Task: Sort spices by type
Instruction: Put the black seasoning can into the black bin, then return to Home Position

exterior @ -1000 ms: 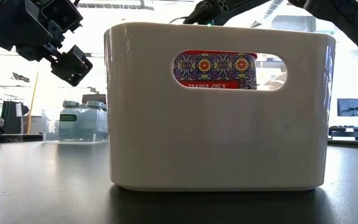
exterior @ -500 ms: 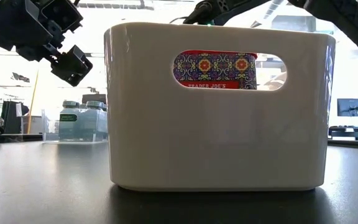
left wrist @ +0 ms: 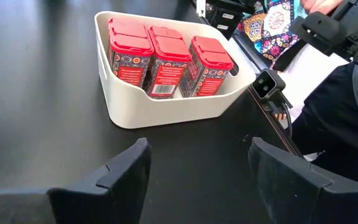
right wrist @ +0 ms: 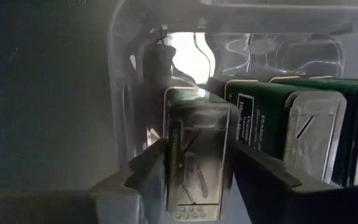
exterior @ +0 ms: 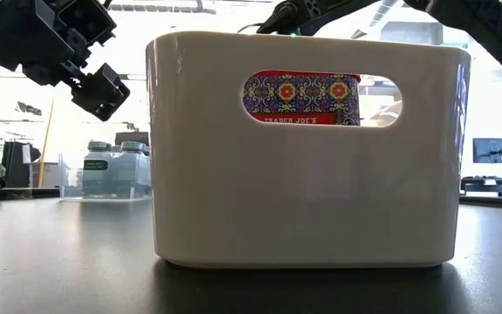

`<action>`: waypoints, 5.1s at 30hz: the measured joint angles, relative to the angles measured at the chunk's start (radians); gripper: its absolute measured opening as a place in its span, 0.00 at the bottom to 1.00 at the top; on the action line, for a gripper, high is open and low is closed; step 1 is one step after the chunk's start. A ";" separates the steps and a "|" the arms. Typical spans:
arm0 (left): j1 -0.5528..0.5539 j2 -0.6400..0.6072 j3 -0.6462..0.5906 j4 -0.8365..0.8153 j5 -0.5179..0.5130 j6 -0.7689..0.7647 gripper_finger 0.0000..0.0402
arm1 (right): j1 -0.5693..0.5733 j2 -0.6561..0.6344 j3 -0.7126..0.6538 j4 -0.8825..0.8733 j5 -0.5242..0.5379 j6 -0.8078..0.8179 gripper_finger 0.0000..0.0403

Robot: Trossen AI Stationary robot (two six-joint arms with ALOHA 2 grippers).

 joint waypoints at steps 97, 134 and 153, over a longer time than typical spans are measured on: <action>0.053 0.000 0.000 0.089 -0.532 0.078 0.65 | 0.298 -1.886 -1.871 1.328 -0.183 0.486 0.61; 0.066 -0.001 -0.097 0.293 -0.497 0.163 0.65 | 0.301 -2.152 -1.870 1.076 -0.181 0.463 0.61; 0.063 -0.255 -0.348 0.563 -0.466 0.071 0.65 | 0.301 -2.151 -1.870 1.078 -0.180 0.461 0.61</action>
